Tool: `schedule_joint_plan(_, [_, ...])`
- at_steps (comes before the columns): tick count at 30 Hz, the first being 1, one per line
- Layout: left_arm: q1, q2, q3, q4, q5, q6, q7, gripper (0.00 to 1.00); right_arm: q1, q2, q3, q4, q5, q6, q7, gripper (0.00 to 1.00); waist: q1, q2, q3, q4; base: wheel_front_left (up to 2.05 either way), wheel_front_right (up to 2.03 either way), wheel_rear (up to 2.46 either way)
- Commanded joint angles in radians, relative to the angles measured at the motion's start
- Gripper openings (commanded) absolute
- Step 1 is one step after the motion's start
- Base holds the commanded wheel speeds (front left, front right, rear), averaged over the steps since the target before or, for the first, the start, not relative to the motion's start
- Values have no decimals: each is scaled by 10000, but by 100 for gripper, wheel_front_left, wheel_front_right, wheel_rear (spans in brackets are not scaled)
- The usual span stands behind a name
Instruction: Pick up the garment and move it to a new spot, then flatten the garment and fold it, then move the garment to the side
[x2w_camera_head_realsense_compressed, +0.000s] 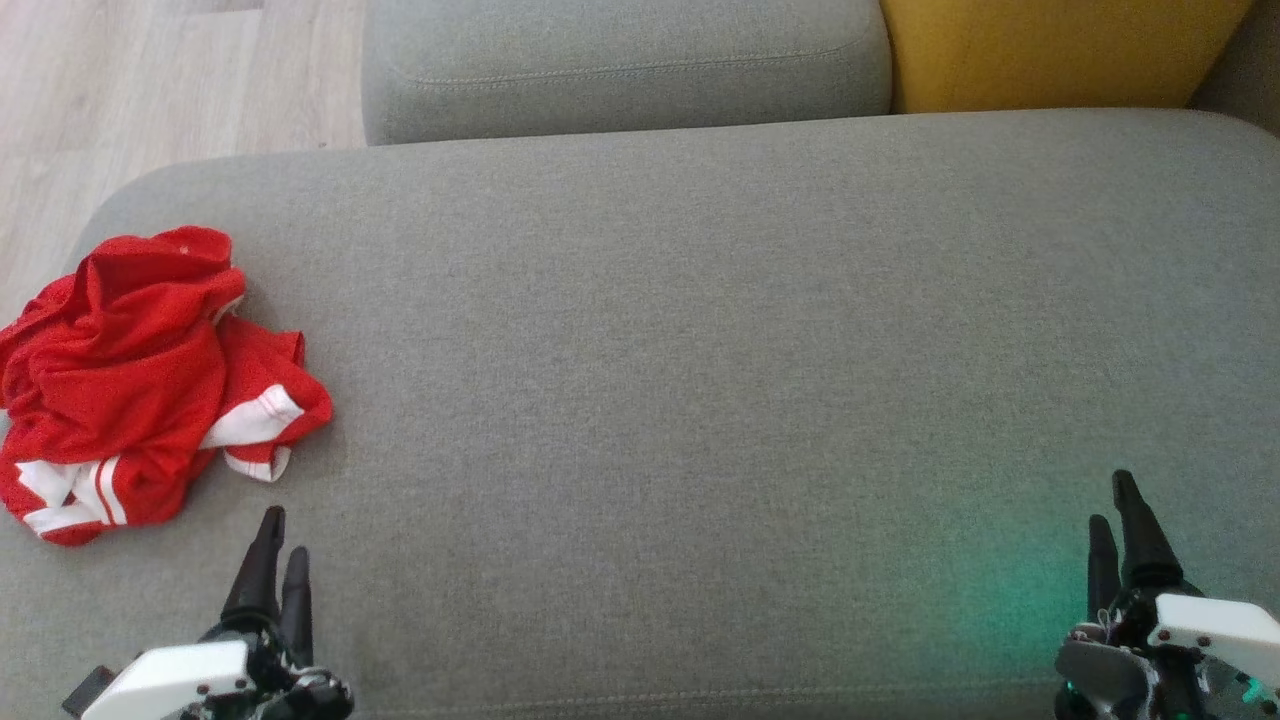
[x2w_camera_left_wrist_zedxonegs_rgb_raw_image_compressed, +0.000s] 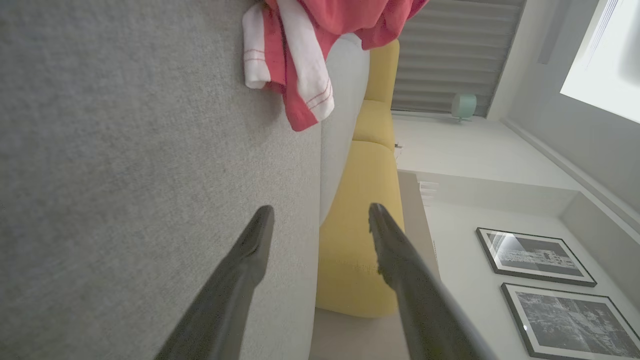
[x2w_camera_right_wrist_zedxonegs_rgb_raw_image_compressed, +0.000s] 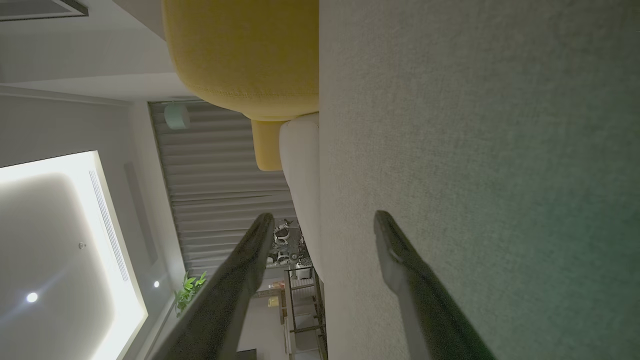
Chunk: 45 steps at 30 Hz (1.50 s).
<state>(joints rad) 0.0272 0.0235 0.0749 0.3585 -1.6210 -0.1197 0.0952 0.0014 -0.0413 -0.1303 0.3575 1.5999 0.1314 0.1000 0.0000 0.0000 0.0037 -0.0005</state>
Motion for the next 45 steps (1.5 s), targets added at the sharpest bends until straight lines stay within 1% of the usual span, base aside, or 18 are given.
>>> schedule_joint_plan(1, [-504,74,2,-384,111,-31,-80,100,-432,-21,48,-381,-111,0,-96,100,0,0,1,-2,0,0,0])
schedule_joint_plan(6, [-530,82,50,-426,260,-34,-226,100,-473,-23,73,-394,-299,-1,-244,100,0,0,4,-6,0,0,0])
schedule_joint_plan(15, [-607,97,294,-542,719,-40,-489,100,-625,-29,-42,-440,-1097,-1,-510,100,0,0,-18,-2,0,0,0])
schedule_joint_plan(23, [-758,110,590,-767,1203,-45,-723,100,-774,-33,-117,-742,-2388,-2,-746,100,0,0,-37,15,0,0,0])
schedule_joint_plan(29, [-896,120,829,-1140,1843,-45,-898,100,-915,-37,-196,-1119,-3525,-2,-922,100,0,0,-51,24,0,0,0])
schedule_joint_plan(35, [-1011,129,805,-1867,2688,146,-1073,100,-1060,-40,-101,-1806,-4866,-2,-1099,100,0,0,-10,26,0,0,0])
schedule_joint_plan(42, [-1112,141,550,-2860,3767,553,-1278,100,-1217,-44,138,-2535,-6351,-3,-1306,100,0,0,33,20,0,0,0])
schedule_joint_plan(43, [-1128,144,412,-3126,4123,661,-1337,100,-1244,-45,265,-2682,-6809,-3,-1365,100,0,0,38,16,0,0,0])
schedule_joint_plan(44, [-1128,144,412,-3126,4123,661,-1337,100,-1244,-45,265,-2682,-6809,-3,-1365,100,0,0,38,16,0,0,0])
schedule_joint_plan(45, [-1135,145,339,-3251,4300,713,-1366,100,-1259,-46,335,-2749,-7045,-3,-1394,100,0,0,41,14,0,0,0])
